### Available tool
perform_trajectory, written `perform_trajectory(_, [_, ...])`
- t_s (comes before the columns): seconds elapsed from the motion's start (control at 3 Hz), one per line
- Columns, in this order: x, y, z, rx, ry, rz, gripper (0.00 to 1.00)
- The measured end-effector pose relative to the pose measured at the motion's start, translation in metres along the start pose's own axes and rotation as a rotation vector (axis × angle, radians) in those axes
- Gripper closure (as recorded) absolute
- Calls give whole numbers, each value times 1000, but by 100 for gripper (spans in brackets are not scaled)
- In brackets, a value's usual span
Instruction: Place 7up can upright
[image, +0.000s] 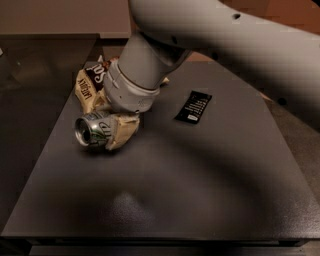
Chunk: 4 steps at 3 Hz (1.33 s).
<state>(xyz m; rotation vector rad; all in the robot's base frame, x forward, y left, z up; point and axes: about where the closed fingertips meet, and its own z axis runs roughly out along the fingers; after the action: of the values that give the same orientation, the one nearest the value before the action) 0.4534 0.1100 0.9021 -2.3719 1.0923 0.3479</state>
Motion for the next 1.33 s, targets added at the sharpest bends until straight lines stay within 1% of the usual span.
perform_trajectory(0.33, [6, -2, -4, 9, -68, 41, 100])
perform_trajectory(0.67, [8, -1, -13, 51, -163, 103, 100])
perform_trajectory(1.0, [9, 1, -17, 104, -275, 170, 100])
perform_trajectory(1.33, [9, 1, -23, 160, -391, 224, 100])
